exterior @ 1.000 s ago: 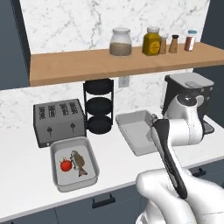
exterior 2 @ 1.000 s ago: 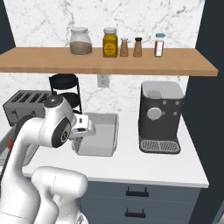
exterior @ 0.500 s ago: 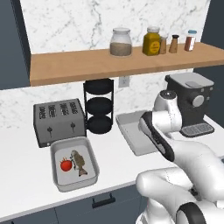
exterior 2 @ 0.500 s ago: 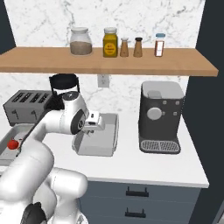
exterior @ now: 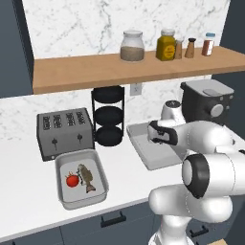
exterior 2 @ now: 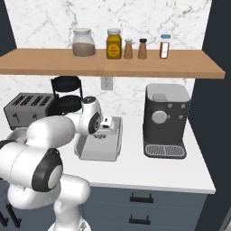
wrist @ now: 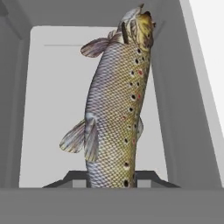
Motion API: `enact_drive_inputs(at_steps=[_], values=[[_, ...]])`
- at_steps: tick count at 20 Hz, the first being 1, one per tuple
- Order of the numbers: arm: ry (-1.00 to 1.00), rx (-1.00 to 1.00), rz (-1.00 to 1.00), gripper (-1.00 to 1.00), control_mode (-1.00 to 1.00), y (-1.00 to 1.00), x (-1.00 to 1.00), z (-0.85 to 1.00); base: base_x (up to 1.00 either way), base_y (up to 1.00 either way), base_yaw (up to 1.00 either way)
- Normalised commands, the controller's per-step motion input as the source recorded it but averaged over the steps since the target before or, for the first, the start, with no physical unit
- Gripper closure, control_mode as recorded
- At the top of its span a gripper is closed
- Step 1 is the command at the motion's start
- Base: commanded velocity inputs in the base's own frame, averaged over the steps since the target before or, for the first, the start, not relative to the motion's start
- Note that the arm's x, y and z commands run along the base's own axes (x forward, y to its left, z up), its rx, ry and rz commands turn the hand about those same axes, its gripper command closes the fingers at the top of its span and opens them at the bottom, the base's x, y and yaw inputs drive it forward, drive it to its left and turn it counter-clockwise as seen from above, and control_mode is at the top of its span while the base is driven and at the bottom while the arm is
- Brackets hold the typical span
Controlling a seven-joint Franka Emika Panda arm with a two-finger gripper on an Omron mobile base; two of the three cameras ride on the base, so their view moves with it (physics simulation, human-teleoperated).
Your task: Place one tomato and one fish in each tupperware on the nearby counter, to pack two identical lunches.
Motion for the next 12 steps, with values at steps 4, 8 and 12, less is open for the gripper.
enact_drive_inputs(at_steps=[4,8,12], values=[[0.07,0.05,0.01,1.0,-1.0,-0.19,0.51,-0.16,0.0,0.0,0.0],[0.0,0.0,0.01,-1.0,-1.0,0.11,0.31,-0.3,0.0,0.0,0.0],[0.0,0.0,0.01,-1.0,-1.0,0.01,0.21,-0.18,0.0,0.0,0.0]])
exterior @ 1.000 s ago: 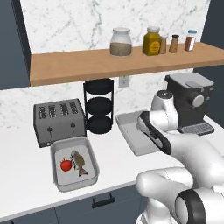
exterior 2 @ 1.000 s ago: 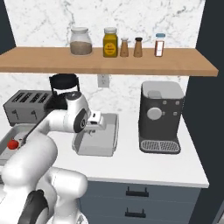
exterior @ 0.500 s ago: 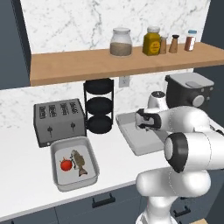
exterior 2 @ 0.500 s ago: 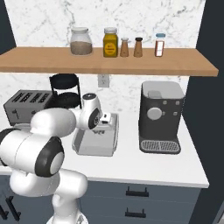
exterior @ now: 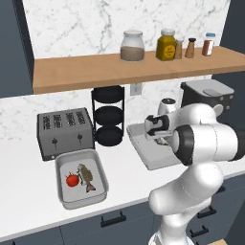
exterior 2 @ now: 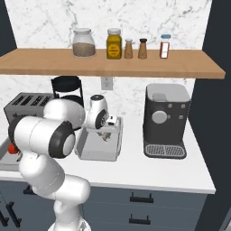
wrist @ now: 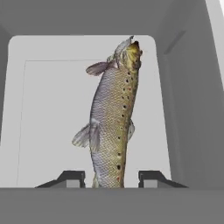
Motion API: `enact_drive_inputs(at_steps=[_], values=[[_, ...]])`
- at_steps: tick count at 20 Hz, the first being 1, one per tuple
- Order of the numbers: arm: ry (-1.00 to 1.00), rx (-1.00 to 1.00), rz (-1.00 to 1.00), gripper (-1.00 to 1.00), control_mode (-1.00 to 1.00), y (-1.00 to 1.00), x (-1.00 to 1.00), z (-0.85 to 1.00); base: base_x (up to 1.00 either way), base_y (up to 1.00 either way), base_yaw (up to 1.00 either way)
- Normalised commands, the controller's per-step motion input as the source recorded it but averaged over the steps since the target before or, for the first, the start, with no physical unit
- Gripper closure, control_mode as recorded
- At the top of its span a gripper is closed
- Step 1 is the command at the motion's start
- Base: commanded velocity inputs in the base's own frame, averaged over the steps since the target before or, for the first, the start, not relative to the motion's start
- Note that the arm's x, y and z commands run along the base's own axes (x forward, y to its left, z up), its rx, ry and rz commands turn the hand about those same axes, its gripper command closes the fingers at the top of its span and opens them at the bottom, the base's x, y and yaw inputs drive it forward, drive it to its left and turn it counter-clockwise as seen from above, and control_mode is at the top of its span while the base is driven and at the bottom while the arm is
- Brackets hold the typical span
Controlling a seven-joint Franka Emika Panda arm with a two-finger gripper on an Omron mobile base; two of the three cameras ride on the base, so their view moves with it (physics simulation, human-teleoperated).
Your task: Place one tomato and one fish in each tupperware on the nearby counter, to pack two identical lunches.
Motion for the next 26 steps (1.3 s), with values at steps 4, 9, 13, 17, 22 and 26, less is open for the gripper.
enact_drive_inputs(at_steps=[4,9,13,17,22,26], values=[[0.0,0.0,0.0,-1.0,-1.0,0.0,0.09,-0.04,0.0,0.0,0.0],[0.0,0.0,0.0,-1.0,-1.0,0.0,-0.16,0.02,0.0,0.0,0.0],[-0.02,0.0,0.0,-1.0,-1.0,0.12,-0.99,0.29,0.0,0.0,0.0],[-0.03,0.0,0.0,-1.0,-1.0,0.19,-1.0,0.54,0.0,0.0,0.0],[0.0,0.0,0.0,-1.0,-1.0,0.4,-1.0,0.75,0.0,0.0,0.0],[-0.1,0.0,0.0,-1.0,-1.0,0.21,-1.0,0.33,0.0,0.0,0.0]])
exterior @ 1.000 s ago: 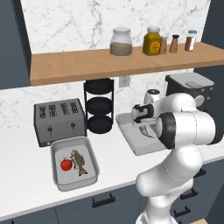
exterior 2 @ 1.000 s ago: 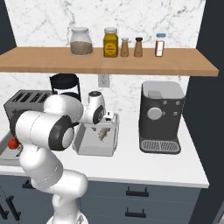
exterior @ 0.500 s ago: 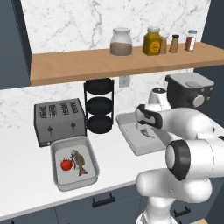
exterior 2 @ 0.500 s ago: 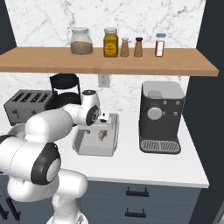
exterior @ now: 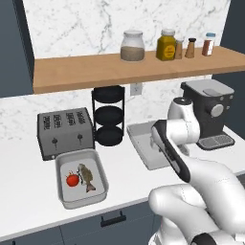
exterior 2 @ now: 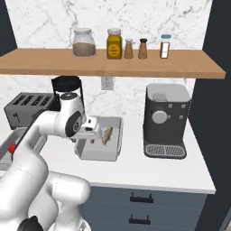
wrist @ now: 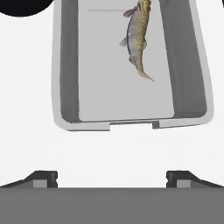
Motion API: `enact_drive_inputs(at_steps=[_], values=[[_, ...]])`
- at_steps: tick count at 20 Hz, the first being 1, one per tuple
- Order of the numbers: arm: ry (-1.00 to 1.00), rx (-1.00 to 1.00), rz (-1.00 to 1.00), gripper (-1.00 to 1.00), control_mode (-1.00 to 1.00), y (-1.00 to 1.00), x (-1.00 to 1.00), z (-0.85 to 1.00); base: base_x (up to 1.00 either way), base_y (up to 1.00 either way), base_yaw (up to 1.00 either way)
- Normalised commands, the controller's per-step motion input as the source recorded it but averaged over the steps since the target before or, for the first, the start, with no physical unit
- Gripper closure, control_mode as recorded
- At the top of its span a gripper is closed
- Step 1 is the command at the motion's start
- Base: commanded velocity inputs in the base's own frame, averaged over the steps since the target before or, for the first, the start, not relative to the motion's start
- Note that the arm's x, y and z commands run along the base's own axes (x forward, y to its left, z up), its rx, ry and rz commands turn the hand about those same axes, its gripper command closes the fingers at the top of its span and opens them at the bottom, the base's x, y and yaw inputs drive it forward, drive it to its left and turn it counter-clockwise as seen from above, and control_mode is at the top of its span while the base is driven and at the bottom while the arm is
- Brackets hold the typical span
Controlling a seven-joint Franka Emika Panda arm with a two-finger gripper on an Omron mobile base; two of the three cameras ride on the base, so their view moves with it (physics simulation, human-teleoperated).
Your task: Place one tomato and one fish in each tupperware on the nearby counter, to pack two identical lunches.
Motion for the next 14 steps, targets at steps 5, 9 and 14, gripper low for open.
enact_drive_inputs(at_steps=[5,9,14], values=[[-0.19,0.0,0.0,-1.0,-1.0,0.06,-0.8,0.01,0.0,0.0,0.0],[-0.04,0.0,0.0,-1.0,-1.0,0.0,-0.3,0.0,0.0,0.0,0.0],[-0.02,0.0,0.0,-1.0,1.0,0.0,-0.24,-0.01,-0.34,-0.07,-0.01]])
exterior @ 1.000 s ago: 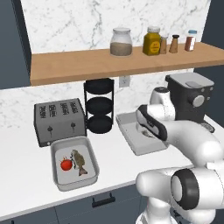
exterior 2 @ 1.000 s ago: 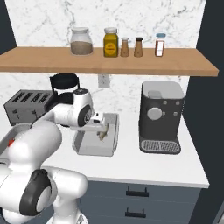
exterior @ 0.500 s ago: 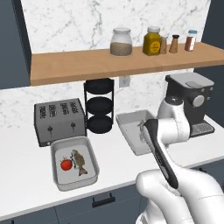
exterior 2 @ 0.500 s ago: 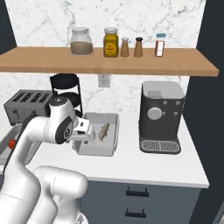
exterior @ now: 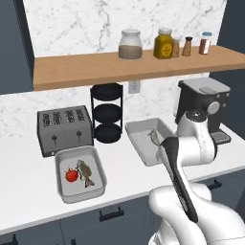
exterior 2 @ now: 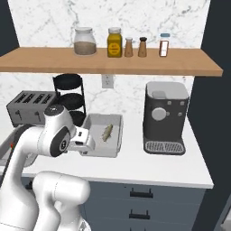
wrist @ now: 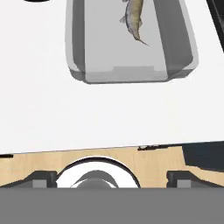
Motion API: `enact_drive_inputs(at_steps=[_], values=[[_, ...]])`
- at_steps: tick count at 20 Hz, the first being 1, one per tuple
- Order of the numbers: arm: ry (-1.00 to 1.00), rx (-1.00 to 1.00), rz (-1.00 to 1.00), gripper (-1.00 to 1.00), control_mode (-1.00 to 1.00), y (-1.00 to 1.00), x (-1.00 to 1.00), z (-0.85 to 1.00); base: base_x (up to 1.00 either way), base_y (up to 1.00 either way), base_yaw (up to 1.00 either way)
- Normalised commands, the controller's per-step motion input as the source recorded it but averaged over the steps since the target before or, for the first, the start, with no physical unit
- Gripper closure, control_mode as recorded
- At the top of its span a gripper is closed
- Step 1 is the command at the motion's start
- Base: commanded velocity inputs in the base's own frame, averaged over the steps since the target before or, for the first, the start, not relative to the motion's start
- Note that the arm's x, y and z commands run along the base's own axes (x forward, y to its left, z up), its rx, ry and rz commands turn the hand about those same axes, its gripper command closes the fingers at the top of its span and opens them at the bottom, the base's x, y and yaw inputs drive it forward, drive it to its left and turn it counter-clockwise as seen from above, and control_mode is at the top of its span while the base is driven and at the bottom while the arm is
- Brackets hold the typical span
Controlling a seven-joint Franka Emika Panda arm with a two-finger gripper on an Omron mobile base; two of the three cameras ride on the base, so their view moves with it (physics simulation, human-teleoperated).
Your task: Place one tomato and one fish in each tupperware on the nearby counter, to pack two identical lunches.
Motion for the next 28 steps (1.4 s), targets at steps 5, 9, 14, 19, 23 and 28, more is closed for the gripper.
enact_drive_inputs(at_steps=[5,9,14,19,23,28], values=[[0.0,0.0,0.0,-1.0,1.0,0.0,0.0,0.0,-0.99,-0.33,-0.03],[0.0,0.0,0.0,-1.0,1.0,0.0,0.0,0.0,-0.62,-0.66,0.0],[0.0,0.0,0.0,-1.0,1.0,0.0,0.0,0.0,-0.1,-1.0,0.08],[0.0,0.0,0.0,-1.0,1.0,0.0,0.0,0.0,-0.6,-0.98,0.11],[0.0,0.0,0.0,-1.0,1.0,0.0,0.0,0.0,-0.3,-0.83,0.04],[0.0,0.0,0.0,-1.0,1.0,0.0,0.0,0.0,0.07,-0.81,-0.26]])
